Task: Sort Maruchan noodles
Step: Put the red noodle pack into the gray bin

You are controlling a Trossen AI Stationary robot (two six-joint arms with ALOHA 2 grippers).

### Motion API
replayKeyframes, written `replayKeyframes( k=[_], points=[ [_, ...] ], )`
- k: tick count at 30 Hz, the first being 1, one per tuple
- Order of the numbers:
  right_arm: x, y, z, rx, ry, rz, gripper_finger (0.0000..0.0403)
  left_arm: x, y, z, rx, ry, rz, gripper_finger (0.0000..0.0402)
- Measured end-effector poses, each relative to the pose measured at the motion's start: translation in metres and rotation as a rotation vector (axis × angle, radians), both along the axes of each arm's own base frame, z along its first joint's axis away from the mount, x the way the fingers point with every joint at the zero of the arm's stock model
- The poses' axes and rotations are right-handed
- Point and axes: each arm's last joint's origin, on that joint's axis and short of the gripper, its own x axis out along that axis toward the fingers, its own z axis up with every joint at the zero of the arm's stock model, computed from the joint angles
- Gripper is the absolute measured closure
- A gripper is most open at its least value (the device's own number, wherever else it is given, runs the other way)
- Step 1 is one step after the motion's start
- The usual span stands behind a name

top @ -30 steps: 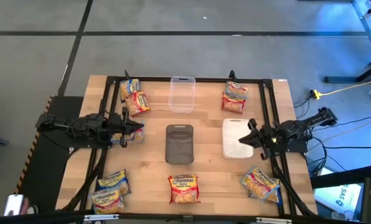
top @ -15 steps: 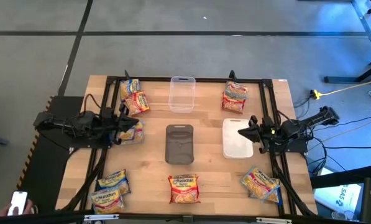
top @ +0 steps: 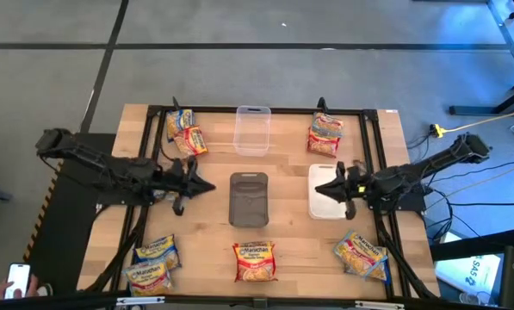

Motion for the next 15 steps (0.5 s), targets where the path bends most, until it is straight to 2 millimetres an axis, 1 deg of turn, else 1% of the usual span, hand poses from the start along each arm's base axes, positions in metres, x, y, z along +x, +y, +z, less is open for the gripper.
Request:
replayKeyframes(
  k=[4, 8, 15],
  points=[
    [0.020, 0.012, 0.005, 0.017, 0.073, 0.092, 0.0403, 0.016, -0.022, 0.005, 0.010, 0.047, -0.080, 0.0400],
    [0.042, 0.023, 0.006, 0.013, 0.142, 0.161, 0.0403, 0.025, -0.041, 0.003, -0.044, 0.107, -0.138, 0.0400],
    [0.077, 0.042, 0.005, 0.019, 0.235, 0.270, 0.0403, 0.032, -0.068, -0.018, -0.176, 0.244, -0.158, 0.0400]
  ],
)
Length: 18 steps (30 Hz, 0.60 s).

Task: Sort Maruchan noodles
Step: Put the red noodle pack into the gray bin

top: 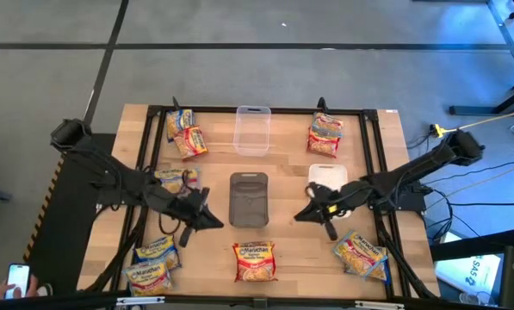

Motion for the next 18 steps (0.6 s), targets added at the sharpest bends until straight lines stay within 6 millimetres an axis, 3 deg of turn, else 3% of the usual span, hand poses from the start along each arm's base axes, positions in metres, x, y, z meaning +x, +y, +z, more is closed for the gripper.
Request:
replayKeyframes(
  k=[11, 18],
  points=[
    [0.029, 0.052, -0.010, -0.025, 0.084, 0.037, 0.0403, 0.001, -0.039, -0.040, -0.092, 0.176, -0.017, 0.0400],
    [0.046, 0.080, -0.016, 0.100, 0.164, 0.011, 0.0403, -0.004, -0.064, -0.053, -0.109, 0.165, -0.093, 0.0400]
  ],
)
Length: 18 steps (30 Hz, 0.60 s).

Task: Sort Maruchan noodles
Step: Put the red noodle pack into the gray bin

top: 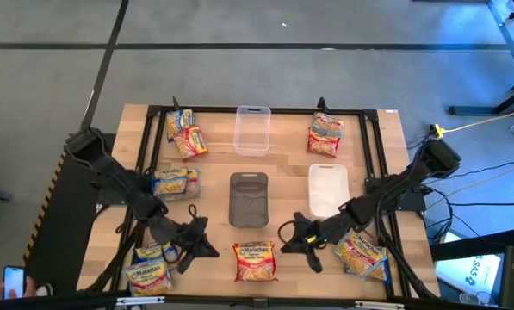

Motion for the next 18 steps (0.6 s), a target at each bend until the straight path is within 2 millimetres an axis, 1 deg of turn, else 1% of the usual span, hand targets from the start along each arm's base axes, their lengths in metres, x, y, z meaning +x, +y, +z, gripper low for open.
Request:
replayKeyframes(
  k=[2, 6, 11, 14, 18],
  points=[
    [0.005, 0.007, -0.002, 0.054, 0.011, -0.020, 0.0403, -0.001, -0.006, -0.004, -0.010, -0.013, -0.012, 0.0400],
    [0.012, 0.015, -0.009, 0.162, 0.051, -0.038, 0.0403, -0.002, -0.017, -0.013, -0.021, -0.025, -0.038, 0.0400],
    [0.016, 0.017, -0.016, 0.248, 0.128, -0.093, 0.0397, -0.001, -0.024, -0.024, -0.020, -0.028, -0.035, 0.0400],
    [0.016, 0.017, -0.020, 0.284, 0.168, -0.120, 0.0370, 0.000, -0.025, -0.030, -0.030, -0.015, -0.020, 0.0400],
    [0.015, 0.015, -0.027, 0.301, 0.230, -0.193, 0.0305, 0.002, -0.026, -0.039, -0.033, 0.015, 0.006, 0.0400]
  ],
)
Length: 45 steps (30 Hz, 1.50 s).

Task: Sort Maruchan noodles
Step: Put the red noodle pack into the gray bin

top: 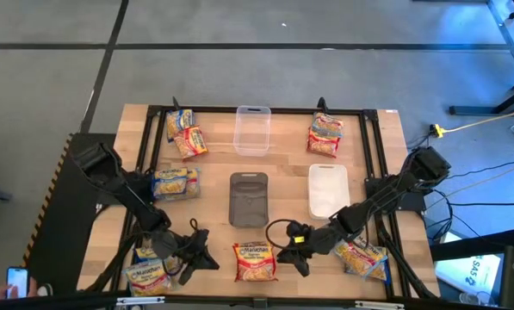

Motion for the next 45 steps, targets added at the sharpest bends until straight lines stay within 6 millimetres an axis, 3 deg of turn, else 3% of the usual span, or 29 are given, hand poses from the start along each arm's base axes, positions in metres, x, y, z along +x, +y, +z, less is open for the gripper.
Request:
replayKeyframes(
  k=[8, 15, 22, 30, 45],
  points=[
    [0.005, 0.004, -0.027, 0.062, 0.128, -0.074, 0.0180, 0.018, -0.015, -0.014, 0.047, 0.021, 0.004, 0.0400],
    [0.016, 0.013, -0.045, 0.098, 0.194, -0.070, 0.0143, 0.045, -0.018, -0.028, 0.087, 0.038, 0.049, 0.0400],
    [0.026, 0.018, -0.045, 0.053, 0.161, -0.065, 0.0149, 0.067, -0.018, -0.035, 0.091, 0.045, 0.086, 0.0400],
    [0.033, 0.018, -0.040, -0.031, 0.071, -0.136, 0.0168, 0.083, -0.022, -0.029, 0.159, -0.007, 0.061, 0.0400],
    [0.038, 0.022, -0.027, -0.106, -0.120, -0.044, 0.0244, 0.086, -0.025, -0.024, 0.223, -0.052, 0.055, 0.0400]
  ],
)
